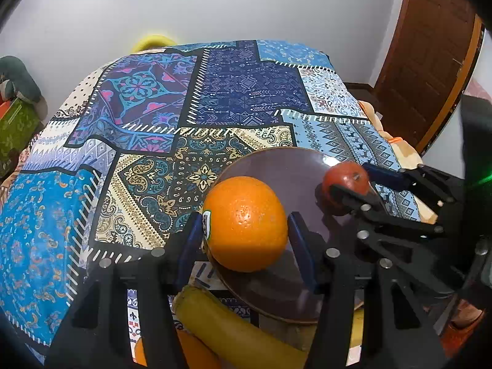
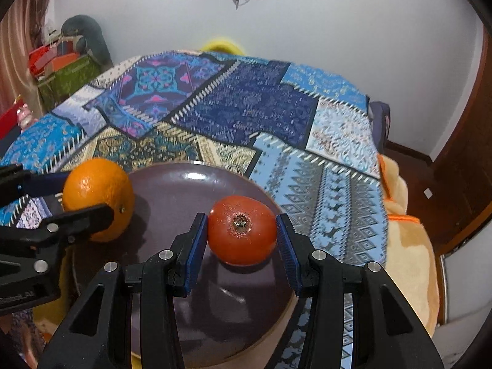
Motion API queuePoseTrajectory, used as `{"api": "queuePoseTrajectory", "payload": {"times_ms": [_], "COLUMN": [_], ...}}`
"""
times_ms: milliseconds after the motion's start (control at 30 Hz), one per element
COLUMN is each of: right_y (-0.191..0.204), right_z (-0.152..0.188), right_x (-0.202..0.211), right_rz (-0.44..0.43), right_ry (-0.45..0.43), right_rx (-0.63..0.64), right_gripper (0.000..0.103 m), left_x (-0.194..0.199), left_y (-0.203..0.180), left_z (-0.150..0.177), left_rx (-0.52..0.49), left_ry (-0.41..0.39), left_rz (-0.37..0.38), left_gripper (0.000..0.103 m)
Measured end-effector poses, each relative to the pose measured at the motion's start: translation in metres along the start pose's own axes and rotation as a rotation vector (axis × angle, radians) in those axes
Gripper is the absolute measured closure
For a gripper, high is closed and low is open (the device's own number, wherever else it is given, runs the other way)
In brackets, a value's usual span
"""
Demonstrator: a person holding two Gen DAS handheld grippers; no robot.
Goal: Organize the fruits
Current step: 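Place the tomato on the purple plate with the right gripper while the left places the orange there, then grasp a yellow cylinder with the right gripper while the left gripper grasps the other large orange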
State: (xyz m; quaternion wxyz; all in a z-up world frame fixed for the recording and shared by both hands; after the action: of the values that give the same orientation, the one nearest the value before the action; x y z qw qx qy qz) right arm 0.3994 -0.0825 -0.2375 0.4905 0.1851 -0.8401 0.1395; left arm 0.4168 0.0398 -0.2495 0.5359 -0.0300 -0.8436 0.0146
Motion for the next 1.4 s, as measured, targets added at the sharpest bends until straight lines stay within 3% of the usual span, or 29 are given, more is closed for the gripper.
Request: {"api": "queuePoseTrajectory", "payload": {"times_ms": [233, 300, 333, 433, 700, 1067, 1300, 1400], "right_y": [0.002, 0.003, 0.002, 0.003, 0.005, 0.017, 0.03, 0.036], "right_z": [0.002, 0.002, 0.002, 0.004, 0.015, 0.041, 0.063, 0.073], "right_x": [-0.006, -0.005, -0.002, 0.008, 0.04, 0.104, 0.121, 0.121], "right_rz": [-0.003, -0.005, -0.007, -0.002, -0.005, 0.005, 0.009, 0.015], "right_ry": [0.027, 0.025, 0.019, -0.006, -0.034, -0.097, -0.099, -0.089], "right_rx": [0.001, 0.0, -0.003, -0.006, -0.012, -0.001, 0.014, 0.026], "right_gripper": [0.059, 0.056, 0.05, 0.042, 0.042, 0.041, 0.039, 0.034], "left_x": [0.001, 0.003, 0.005, 0.022, 0.072, 0.133, 0.149, 0.147], "left_y": [-0.001, 0.001, 0.002, 0.002, 0.001, 0.016, 0.028, 0.036], "left_z": [0.003, 0.003, 0.003, 0.004, 0.017, 0.068, 0.103, 0.117], "left_rx": [-0.006, 0.012, 0.02, 0.027, -0.002, 0.011, 0.009, 0.017], "left_ry": [0.01, 0.02, 0.015, -0.035, -0.104, -0.133, -0.115, -0.091], "left_rz": [-0.007, 0.007, 0.014, 0.007, -0.045, -0.085, -0.114, -0.114], "left_gripper": [0.046, 0.046, 0.046, 0.044, 0.041, 0.037, 0.031, 0.03]}}
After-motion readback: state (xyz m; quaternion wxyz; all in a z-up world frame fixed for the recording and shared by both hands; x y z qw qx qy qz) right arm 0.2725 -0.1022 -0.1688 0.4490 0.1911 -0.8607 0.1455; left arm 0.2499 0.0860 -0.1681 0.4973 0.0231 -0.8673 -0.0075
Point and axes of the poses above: each gripper's, at about its wrist camera, not at the fingertips, and x roughly against the way its jaws point, y to its left, z to its underside, the point moved 4 cm from there along -x, roughly the way its jaws point, and after that the axes turned 12 degrees about y, right-handed, at the moved point
